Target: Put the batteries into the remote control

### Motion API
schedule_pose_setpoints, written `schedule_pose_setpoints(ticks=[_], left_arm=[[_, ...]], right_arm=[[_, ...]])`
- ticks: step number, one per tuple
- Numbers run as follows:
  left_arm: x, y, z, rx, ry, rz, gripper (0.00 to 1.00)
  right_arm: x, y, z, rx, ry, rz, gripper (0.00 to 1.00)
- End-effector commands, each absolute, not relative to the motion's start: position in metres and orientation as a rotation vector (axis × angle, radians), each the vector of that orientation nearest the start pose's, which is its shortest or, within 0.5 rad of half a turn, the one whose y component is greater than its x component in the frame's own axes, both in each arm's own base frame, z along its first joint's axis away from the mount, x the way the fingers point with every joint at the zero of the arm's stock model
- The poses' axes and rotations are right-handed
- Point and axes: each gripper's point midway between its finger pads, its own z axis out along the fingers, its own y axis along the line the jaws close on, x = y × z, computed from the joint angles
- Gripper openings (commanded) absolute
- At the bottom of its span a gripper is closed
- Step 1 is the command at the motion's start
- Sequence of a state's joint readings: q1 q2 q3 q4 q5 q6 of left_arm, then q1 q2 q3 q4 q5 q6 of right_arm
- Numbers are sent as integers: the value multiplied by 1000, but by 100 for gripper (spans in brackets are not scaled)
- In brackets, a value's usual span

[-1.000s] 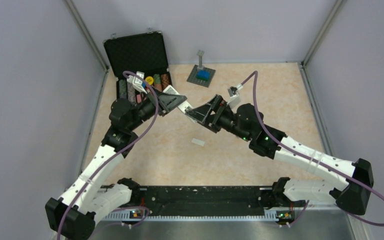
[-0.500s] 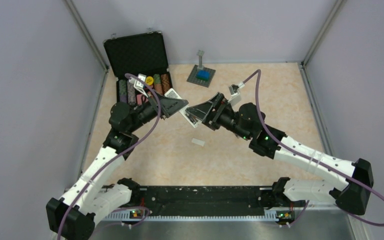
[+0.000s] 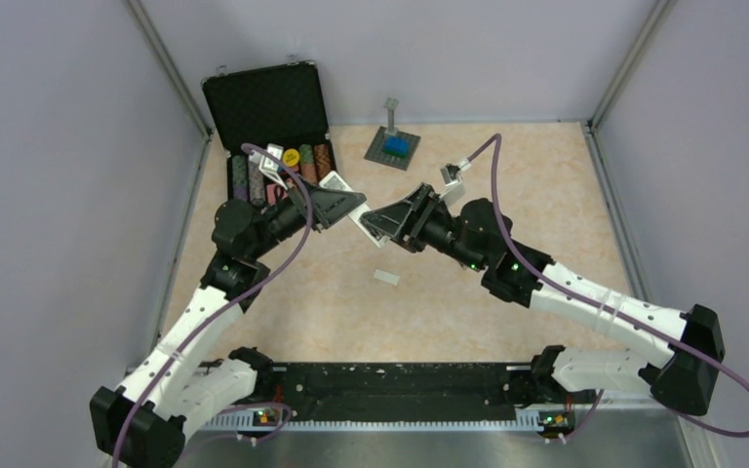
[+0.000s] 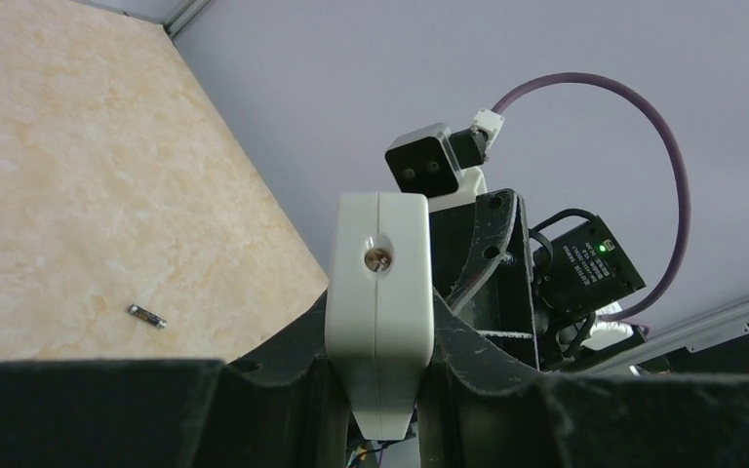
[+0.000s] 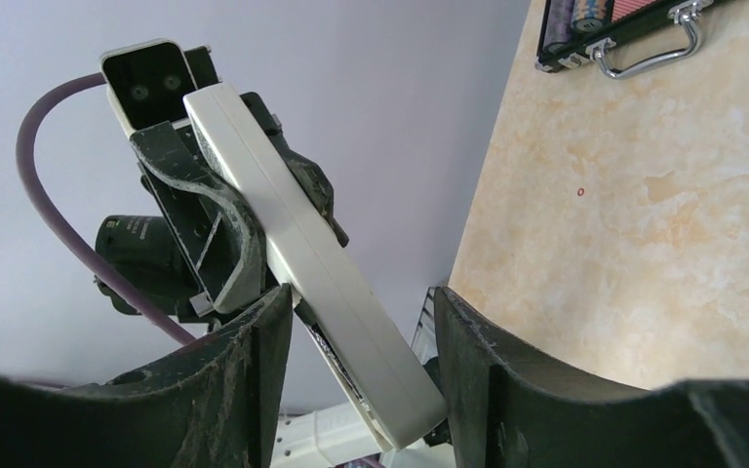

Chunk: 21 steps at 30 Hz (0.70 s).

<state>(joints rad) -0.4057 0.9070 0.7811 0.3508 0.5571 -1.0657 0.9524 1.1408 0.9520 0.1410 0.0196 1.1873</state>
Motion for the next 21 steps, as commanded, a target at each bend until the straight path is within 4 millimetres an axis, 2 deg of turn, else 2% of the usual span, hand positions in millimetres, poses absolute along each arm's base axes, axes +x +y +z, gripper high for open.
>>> schedule_pose_setpoints(ticks=[1, 5, 9, 21], left_arm=[[230, -229, 411, 48, 1436, -1565, 0], [233, -226, 417, 15, 1415, -1573, 0], [231, -227, 424, 26, 1402, -1583, 0], [230, -226, 427, 27, 1395, -1589, 0]], right_arm=[[212, 357, 350, 211, 1830, 1586, 51], [205, 360, 349, 173, 1834, 1622, 44], [203, 362, 347, 159, 1834, 1639, 43], [196, 372, 338, 112, 1868, 1684, 39]])
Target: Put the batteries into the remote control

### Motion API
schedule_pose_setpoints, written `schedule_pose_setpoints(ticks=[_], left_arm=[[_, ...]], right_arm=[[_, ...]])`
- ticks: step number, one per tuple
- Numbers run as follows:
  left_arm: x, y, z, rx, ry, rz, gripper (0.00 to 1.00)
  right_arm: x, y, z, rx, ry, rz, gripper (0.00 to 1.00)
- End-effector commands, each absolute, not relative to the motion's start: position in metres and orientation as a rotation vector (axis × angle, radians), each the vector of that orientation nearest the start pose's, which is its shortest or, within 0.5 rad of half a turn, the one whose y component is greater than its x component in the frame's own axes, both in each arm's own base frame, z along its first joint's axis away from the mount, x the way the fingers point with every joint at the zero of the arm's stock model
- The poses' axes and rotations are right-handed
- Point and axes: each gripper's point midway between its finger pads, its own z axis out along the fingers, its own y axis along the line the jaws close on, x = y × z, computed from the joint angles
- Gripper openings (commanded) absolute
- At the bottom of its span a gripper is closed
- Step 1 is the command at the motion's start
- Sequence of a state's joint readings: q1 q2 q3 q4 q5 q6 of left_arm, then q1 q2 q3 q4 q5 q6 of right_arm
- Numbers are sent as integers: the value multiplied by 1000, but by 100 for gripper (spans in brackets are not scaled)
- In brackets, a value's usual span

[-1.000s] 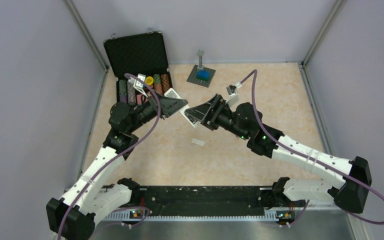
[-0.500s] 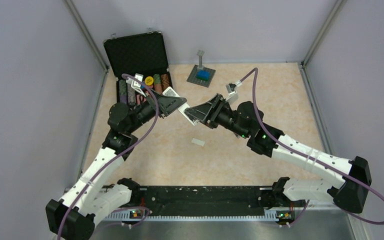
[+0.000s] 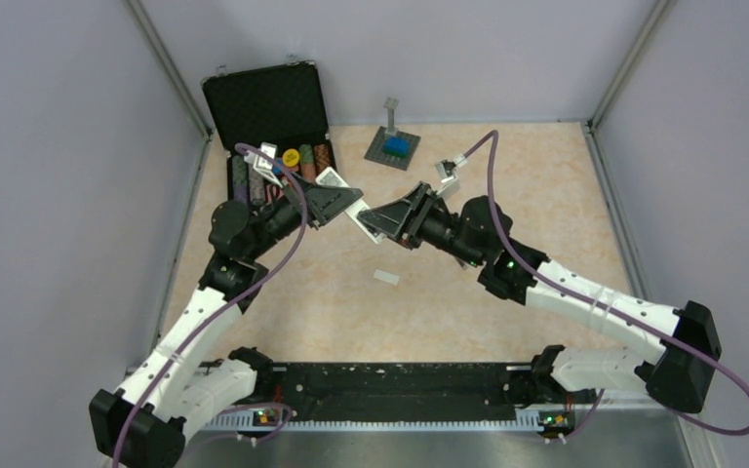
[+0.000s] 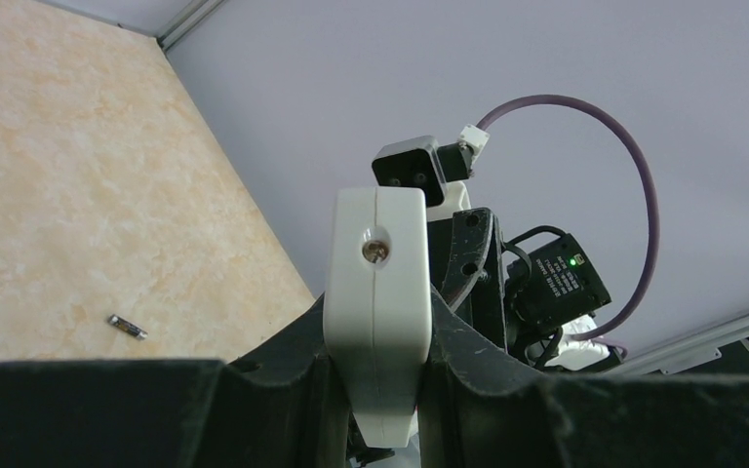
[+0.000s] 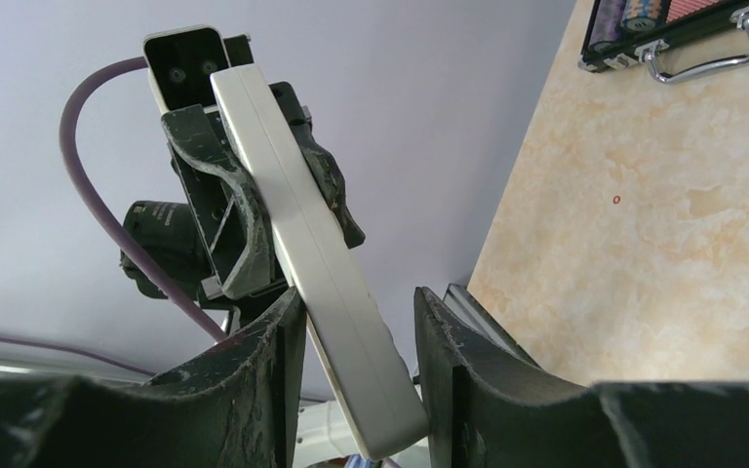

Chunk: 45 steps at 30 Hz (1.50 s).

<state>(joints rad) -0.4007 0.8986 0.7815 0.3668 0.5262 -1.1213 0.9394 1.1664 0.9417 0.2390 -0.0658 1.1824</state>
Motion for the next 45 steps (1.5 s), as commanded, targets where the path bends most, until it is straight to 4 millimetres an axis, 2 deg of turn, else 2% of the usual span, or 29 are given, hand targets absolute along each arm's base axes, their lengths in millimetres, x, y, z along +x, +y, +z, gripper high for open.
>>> schedule_pose_setpoints(ticks=[1, 7, 10, 12, 18, 20, 24, 28, 30, 33, 35, 45], left_arm=[[230, -226, 428, 25, 1392, -1588, 0], [231, -226, 432, 12, 1387, -1593, 0], [230, -225, 432, 15, 1388, -1591, 0], [231, -226, 430, 21, 1396, -1584, 0], [230, -226, 416, 45, 1450, -1537, 0], [231, -226, 411, 47, 1465, -1521, 0], [228, -226, 408, 61, 1474, -1520, 0], [226, -227, 410, 82, 1470, -1520, 0], [226, -227, 410, 86, 1471, -1519, 0], [226, -227, 409, 89, 1474, -1520, 0], [226, -228, 408, 89, 1479, -1523, 0], [228, -229, 408, 79, 1483, -1526, 0]], right_arm=[[196, 371, 338, 110, 1867, 1684, 39], [194, 370, 332, 107, 1876, 1677, 38], [194, 369, 332, 109, 1878, 1679, 42], [194, 369, 335, 111, 1874, 1683, 47], [196, 364, 362, 101, 1810, 1683, 77], [195, 361, 367, 96, 1790, 1677, 82], [192, 354, 368, 84, 1786, 1676, 85], [186, 347, 365, 54, 1772, 1680, 82], [184, 343, 363, 42, 1758, 1684, 77], [182, 341, 360, 27, 1750, 1687, 63], [182, 343, 359, 12, 1757, 1680, 57], [183, 350, 349, -9, 1802, 1675, 38]])
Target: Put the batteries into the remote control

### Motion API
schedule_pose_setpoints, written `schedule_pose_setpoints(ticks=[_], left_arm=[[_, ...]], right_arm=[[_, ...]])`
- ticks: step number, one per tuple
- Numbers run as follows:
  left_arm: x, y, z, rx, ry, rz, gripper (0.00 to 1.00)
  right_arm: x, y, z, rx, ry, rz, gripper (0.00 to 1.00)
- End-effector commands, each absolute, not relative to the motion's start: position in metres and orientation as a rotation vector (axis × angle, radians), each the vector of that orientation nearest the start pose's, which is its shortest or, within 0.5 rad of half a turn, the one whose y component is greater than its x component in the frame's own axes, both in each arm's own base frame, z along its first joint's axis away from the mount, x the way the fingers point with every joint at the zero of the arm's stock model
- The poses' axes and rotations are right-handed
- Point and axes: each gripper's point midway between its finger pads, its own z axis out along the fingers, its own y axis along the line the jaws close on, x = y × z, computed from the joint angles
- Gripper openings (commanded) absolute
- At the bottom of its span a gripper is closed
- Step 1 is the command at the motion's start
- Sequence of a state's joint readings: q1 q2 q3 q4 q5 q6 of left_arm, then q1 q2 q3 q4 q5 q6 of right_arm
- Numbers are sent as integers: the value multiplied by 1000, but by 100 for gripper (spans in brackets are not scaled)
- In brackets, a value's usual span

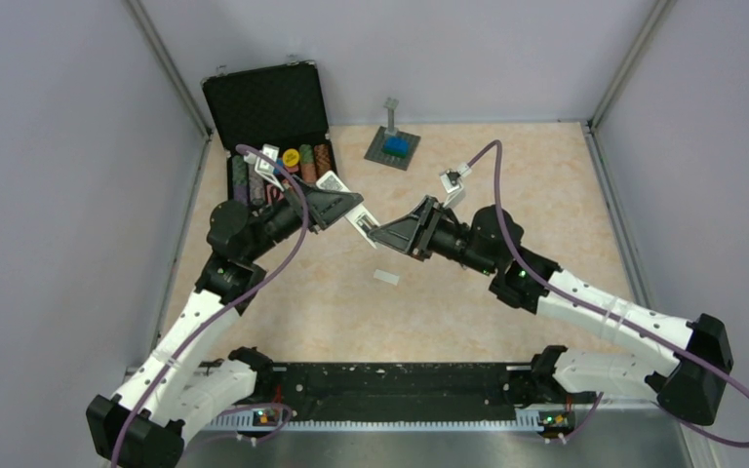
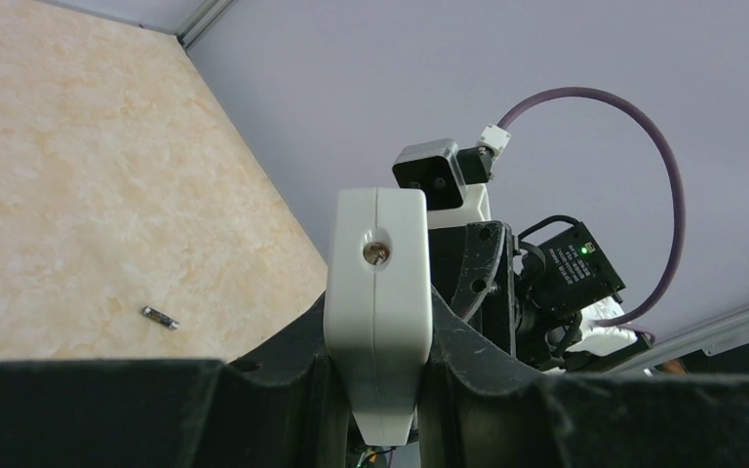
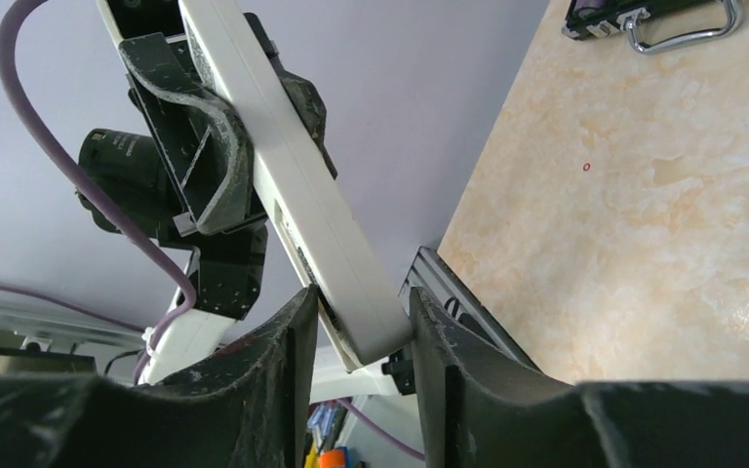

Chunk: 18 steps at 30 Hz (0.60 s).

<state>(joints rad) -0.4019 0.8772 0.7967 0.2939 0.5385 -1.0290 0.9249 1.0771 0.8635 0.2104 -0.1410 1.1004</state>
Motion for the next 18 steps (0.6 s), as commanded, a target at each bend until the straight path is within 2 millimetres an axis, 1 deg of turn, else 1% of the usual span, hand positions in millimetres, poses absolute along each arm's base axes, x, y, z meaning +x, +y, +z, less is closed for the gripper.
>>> schedule_pose_setpoints(ticks=[1, 8, 12, 14, 15, 18], left_arm=[[228, -229, 407, 78, 1484, -1526, 0], [227, -229, 409, 81, 1482, -1530, 0], [227, -229, 409, 85, 1480, -1531, 0], [227, -229, 409, 85, 1482, -1528, 0], [227, -229, 409, 86, 1482, -1526, 0], [228, -229, 408, 87, 1485, -1519, 0]], right_arm=[[183, 351, 349, -6, 1804, 1676, 37], [185, 353, 348, -7, 1807, 1682, 21], [185, 354, 348, -10, 1813, 1679, 20], [185, 355, 349, -16, 1818, 1677, 22], [185, 355, 349, -17, 1821, 1675, 26], [185, 354, 352, -13, 1825, 1673, 44]])
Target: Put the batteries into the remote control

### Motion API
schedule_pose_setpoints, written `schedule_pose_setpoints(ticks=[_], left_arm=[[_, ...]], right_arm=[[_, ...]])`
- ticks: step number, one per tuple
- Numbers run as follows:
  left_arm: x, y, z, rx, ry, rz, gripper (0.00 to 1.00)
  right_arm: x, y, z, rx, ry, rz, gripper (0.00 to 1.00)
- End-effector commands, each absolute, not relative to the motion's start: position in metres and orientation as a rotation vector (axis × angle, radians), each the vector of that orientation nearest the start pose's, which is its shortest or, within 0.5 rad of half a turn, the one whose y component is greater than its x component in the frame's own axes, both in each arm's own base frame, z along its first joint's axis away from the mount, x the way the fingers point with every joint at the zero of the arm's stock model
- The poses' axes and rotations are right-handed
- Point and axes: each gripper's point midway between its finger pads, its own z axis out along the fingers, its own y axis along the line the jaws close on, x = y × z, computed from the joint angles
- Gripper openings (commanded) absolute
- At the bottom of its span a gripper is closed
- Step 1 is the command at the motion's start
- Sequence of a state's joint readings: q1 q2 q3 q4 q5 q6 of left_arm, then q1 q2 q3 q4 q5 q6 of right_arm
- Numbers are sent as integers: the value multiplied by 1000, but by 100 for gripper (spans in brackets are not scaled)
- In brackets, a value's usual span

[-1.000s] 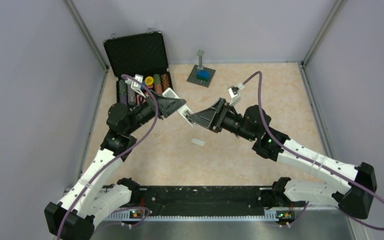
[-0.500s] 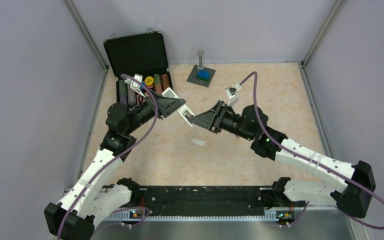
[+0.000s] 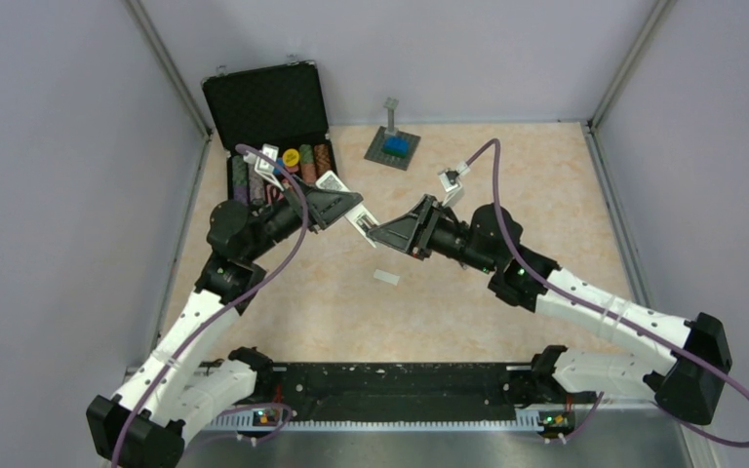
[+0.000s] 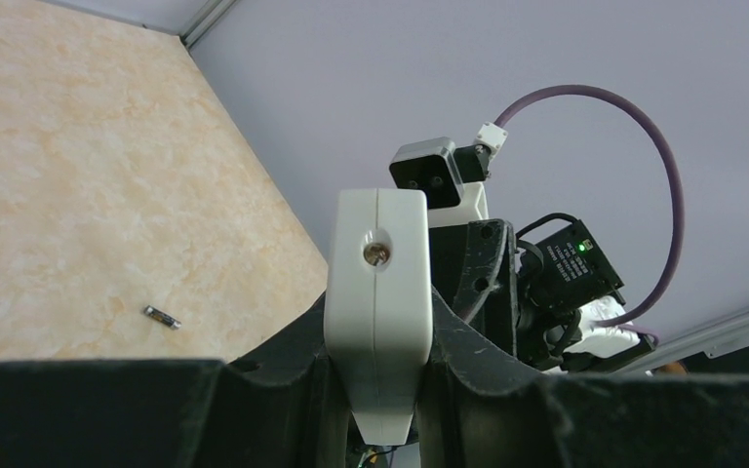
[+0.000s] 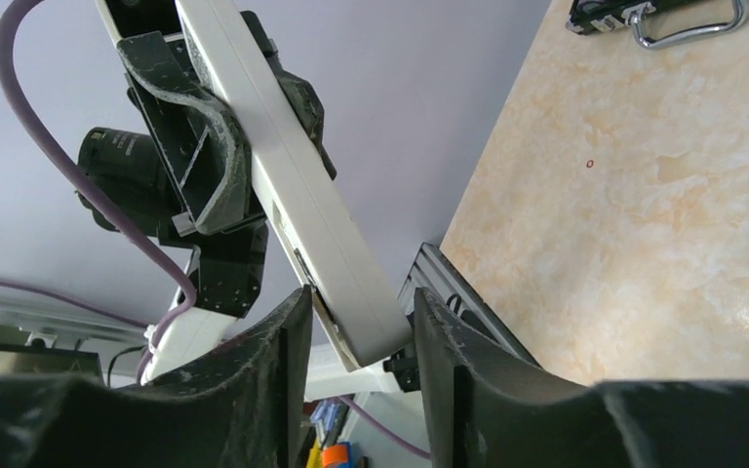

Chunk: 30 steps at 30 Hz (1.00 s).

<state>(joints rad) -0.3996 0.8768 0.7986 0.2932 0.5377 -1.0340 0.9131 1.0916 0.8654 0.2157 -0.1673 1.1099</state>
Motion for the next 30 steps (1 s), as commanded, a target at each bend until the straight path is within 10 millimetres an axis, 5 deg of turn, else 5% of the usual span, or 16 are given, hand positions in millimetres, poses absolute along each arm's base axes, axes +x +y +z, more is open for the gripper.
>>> schedule_pose_setpoints(ticks=[1, 7, 16, 25, 30], left_arm=[[228, -229, 408, 87, 1487, -1515, 0], [229, -227, 405, 96, 1508, -1481, 0], [229, -227, 396, 86, 1550, -1466, 0], [225, -231, 362, 46, 1676, -1502, 0], [223, -235, 342, 41, 1753, -1525, 0]], right_arm=[[185, 353, 352, -11, 1824, 1674, 49], [184, 340, 356, 13, 1810, 1666, 75], [183, 308, 343, -14, 1819, 1506, 75], [237, 217, 235, 32, 2159, 689, 71], [270, 164, 166, -102, 2272, 204, 70]])
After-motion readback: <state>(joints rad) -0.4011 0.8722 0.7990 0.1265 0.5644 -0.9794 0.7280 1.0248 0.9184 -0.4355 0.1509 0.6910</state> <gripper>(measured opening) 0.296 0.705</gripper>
